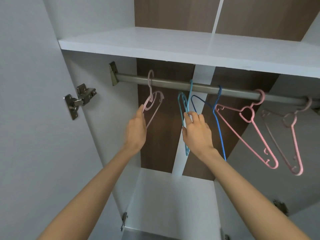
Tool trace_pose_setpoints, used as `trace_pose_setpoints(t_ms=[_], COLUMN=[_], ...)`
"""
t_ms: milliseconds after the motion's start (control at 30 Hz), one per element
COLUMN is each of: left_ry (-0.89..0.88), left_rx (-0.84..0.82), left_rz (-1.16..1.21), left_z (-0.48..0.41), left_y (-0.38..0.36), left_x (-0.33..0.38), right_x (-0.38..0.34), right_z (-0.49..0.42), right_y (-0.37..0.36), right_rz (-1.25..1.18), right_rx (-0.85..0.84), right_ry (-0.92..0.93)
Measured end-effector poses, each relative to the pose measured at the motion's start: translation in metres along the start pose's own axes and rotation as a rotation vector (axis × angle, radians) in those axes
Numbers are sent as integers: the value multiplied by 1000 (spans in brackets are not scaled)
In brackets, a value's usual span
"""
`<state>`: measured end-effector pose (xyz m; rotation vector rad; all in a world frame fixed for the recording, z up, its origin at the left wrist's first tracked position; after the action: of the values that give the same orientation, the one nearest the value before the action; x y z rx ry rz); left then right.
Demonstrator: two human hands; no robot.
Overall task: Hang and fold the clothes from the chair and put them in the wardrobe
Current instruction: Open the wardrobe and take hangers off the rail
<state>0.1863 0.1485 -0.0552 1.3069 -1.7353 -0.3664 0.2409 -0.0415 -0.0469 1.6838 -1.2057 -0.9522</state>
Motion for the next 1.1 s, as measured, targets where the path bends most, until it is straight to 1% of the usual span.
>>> trace_pose_setpoints(t_ms=[300,433,533,833,900,1000,1100], left_ry=[-6,-2,-12,-22,-9,-29,-6], left_rx=[94,103,108,106,91,35,-19], left_rz=[19,28,57,26,19,-4,-24], left_z=[22,58,92,224,256,303,342], left_y=[31,43,53,82,89,99,108], left_x=[20,30,44,108,126,155,169], right_x=[-17,-21,-24,-21,-21,-20,-21], right_z=[16,34,52,133,156,191,225], right_y=[42,57,64,68,70,71,73], right_rz=[-116,-260,-410,-756,-782,-776,-848], right_rx=[71,41,-32,-387,-456,-495,-545], right_ry=[108,162,185,207,189,134,92])
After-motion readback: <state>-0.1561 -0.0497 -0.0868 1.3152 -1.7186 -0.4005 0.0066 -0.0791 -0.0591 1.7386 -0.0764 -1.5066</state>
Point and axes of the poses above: each hand's wrist, its own z-axis away from the middle knuckle, its own y-axis out of the back of the hand, x = y × z, the point moved 8 cm from there along -z, towards the middle knuckle, and after that the axes turned 13 degrees about -y, right-handed, at the moved point
